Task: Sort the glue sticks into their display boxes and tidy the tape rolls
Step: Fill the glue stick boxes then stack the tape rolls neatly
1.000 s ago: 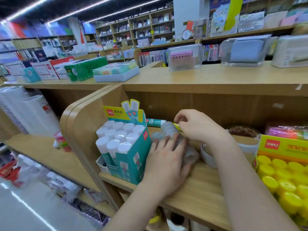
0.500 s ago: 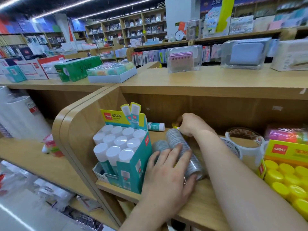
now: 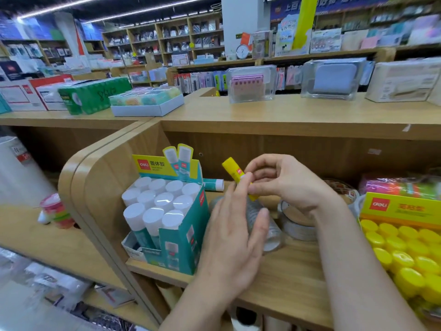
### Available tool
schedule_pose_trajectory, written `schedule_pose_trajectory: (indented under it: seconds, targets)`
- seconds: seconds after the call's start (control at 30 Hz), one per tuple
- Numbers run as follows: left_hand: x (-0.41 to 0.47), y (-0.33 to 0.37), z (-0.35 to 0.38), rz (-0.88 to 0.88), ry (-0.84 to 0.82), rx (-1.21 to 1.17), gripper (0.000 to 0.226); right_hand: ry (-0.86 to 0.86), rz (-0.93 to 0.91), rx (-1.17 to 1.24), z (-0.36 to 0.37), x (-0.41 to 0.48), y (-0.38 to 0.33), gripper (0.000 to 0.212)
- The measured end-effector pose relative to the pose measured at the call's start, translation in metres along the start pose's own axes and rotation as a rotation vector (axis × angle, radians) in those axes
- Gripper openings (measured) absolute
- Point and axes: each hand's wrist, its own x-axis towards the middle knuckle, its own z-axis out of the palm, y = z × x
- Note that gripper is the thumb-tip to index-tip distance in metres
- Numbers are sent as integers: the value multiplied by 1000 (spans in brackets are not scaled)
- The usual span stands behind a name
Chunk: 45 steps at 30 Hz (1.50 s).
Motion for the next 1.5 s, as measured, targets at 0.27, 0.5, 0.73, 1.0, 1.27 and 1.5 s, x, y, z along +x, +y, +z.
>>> schedule_pose_trajectory:
  seconds: [0.27, 0.5, 0.73, 1.0, 1.27, 1.5]
  targets:
    - [-7, -1, -8, -70, 254, -149, 32, -48, -40, -69, 3, 6, -7, 15]
    - [-31, -9, -7, -130, 280, -20, 35, -398, 81, -961, 59, 89, 3, 17]
    - [-41, -9, -3, -140, 235, 82, 41, -369, 158, -1061, 71, 96, 10, 29]
    - [-39, -14, 2, -106, 213, 202, 46, 345, -205, -644, 51, 14, -5, 9]
    - [-40, -3, -12, -11, 288, -75, 47, 583, -445, -156, 56, -55, -2, 36]
    - [-39, 15, -30, -76, 93, -481, 53, 443, -187, 359, 64, -93, -4, 41]
